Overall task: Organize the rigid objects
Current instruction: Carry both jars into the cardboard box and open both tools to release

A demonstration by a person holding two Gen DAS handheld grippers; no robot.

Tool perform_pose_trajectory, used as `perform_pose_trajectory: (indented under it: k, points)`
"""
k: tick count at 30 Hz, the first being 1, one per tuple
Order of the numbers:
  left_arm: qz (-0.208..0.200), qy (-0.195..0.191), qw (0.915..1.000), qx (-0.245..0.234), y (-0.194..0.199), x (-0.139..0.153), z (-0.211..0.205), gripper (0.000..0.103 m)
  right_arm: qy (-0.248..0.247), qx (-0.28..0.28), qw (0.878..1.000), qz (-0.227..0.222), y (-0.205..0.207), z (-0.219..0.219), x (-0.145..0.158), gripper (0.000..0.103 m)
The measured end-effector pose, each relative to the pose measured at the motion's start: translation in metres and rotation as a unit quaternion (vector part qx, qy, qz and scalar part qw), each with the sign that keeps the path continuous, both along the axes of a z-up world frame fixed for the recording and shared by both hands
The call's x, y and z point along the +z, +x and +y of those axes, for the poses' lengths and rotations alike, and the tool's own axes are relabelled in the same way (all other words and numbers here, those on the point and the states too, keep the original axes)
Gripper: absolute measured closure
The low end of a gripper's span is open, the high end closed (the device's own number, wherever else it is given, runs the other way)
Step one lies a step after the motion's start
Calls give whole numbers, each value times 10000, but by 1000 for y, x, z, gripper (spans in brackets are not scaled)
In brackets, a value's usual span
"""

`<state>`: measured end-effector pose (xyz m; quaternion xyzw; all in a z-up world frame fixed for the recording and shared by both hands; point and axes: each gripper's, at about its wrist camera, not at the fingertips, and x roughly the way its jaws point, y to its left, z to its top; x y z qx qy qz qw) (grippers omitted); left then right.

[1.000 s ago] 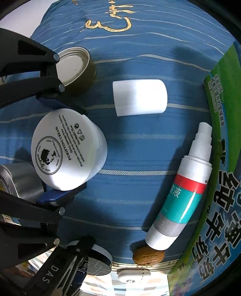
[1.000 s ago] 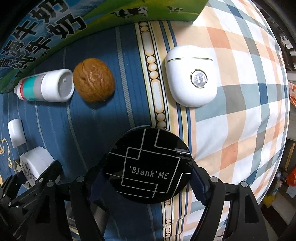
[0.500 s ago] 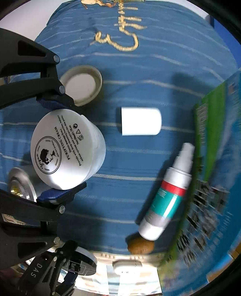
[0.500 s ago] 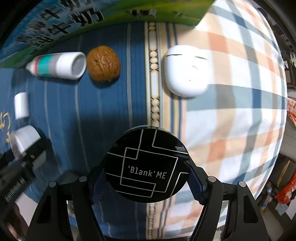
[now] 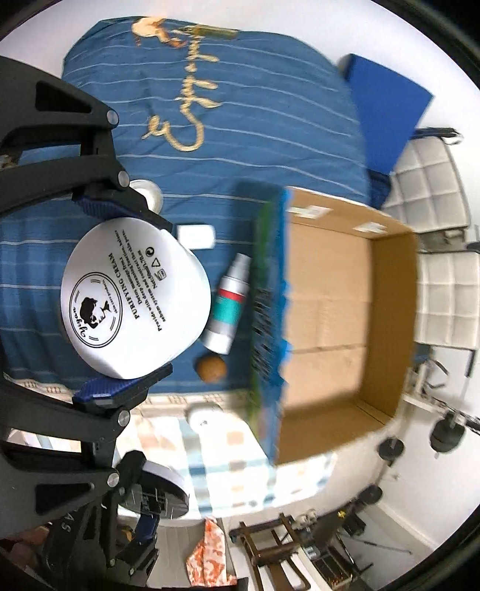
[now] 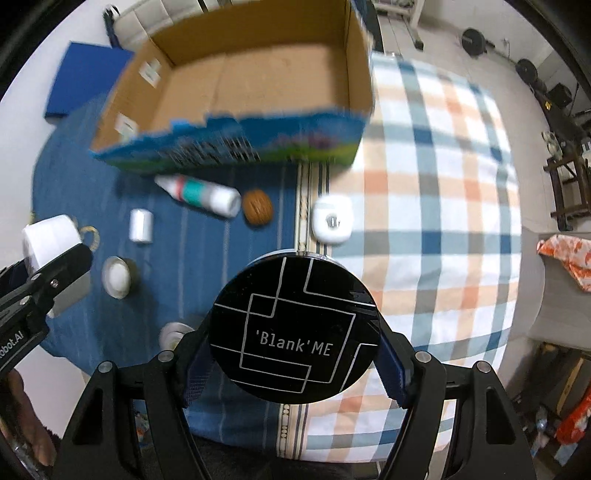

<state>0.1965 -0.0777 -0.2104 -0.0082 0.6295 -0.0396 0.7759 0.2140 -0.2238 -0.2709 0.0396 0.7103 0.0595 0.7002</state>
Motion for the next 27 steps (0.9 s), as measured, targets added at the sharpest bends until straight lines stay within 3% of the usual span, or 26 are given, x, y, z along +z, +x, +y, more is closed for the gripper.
perform_pose_trajectory:
  k: [6, 14, 20, 27]
  points:
    - [-502, -190, 9984, -165, 24, 47, -3, 38, 236, -41, 9986, -481, 28, -10, 57, 26]
    - [-928, -351, 9949, -202, 91, 79, -4, 38, 413, -11, 9953, -882, 85, 3, 76, 26]
    - [-732, -435, 9963, -136, 152, 64, -4, 38, 237, -20, 9950, -968, 146, -2, 60, 26]
    - [127, -762, 9970, -75, 219, -1, -9, 38, 315, -189, 9973, -636, 219, -1, 10, 26]
